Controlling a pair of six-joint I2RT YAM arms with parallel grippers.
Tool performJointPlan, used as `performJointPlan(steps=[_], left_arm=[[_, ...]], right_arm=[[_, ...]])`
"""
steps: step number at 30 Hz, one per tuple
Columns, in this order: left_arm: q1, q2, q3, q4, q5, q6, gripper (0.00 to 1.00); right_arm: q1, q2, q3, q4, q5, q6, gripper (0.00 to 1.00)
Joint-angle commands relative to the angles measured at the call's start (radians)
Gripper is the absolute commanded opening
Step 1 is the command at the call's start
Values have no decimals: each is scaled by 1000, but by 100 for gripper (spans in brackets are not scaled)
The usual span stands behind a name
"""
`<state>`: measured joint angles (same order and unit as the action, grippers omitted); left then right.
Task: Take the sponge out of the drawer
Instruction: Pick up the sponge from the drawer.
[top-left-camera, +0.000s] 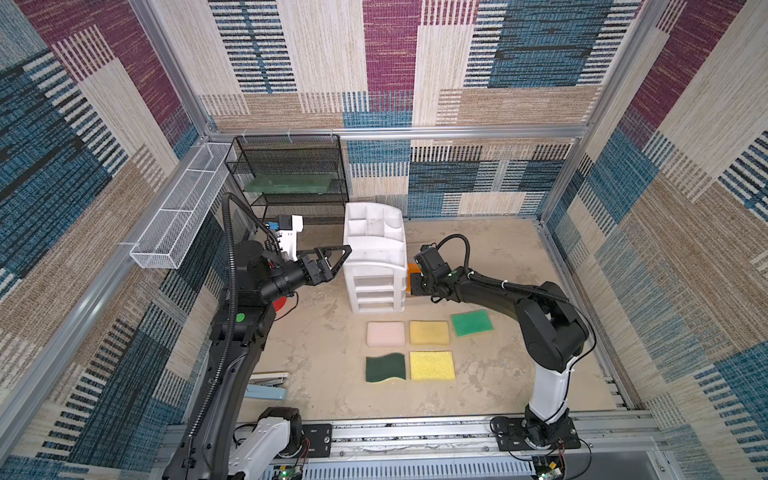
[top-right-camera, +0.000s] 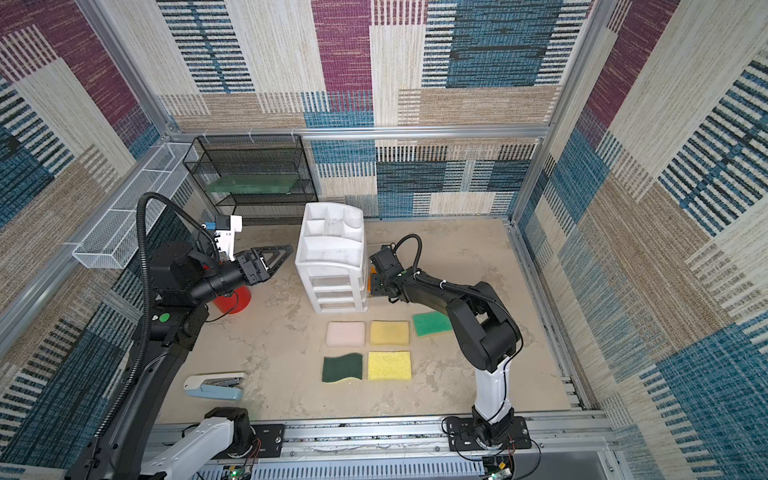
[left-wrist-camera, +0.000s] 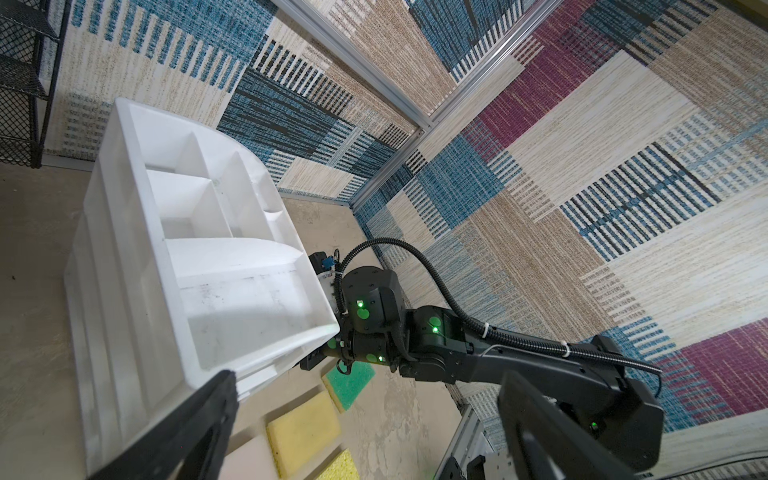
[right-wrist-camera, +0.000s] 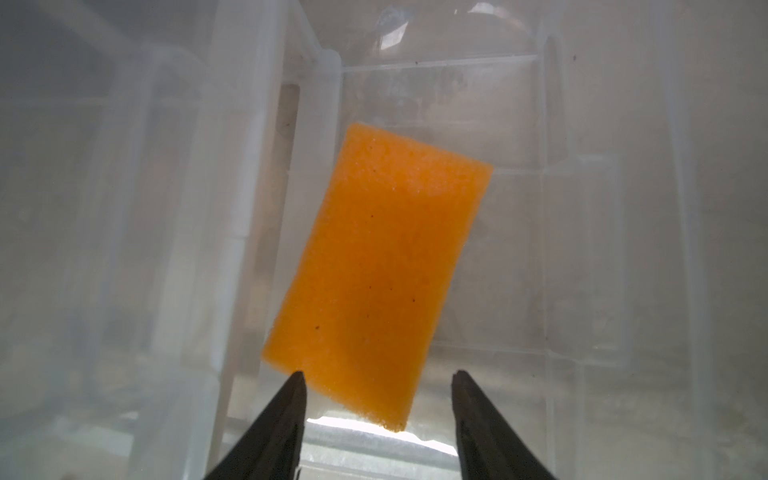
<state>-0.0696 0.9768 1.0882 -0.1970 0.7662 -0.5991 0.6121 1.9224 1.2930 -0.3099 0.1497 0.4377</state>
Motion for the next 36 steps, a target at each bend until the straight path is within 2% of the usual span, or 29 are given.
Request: performJointPlan(steps=[1, 18, 22, 29, 34, 36], left_arm=[[2, -3, -2, 7, 7, 14, 100], [3, -6, -5, 8, 8, 13, 100], [2, -6, -6, 8, 8, 13, 100], [5, -6, -6, 8, 10, 13, 100], [6, -6, -6, 8, 11, 13, 100], [7, -6, -5, 8, 10, 13, 100]], right_arm=[[1, 24, 15, 9, 12, 9, 57], [-9, 110, 52, 16, -8, 26, 56], [-18, 125, 59, 10, -16, 26, 45], [-31, 136, 54, 17, -40, 45, 32], [-33, 127, 47, 27, -60, 43, 13], [-33, 116, 43, 35, -68, 42, 8]])
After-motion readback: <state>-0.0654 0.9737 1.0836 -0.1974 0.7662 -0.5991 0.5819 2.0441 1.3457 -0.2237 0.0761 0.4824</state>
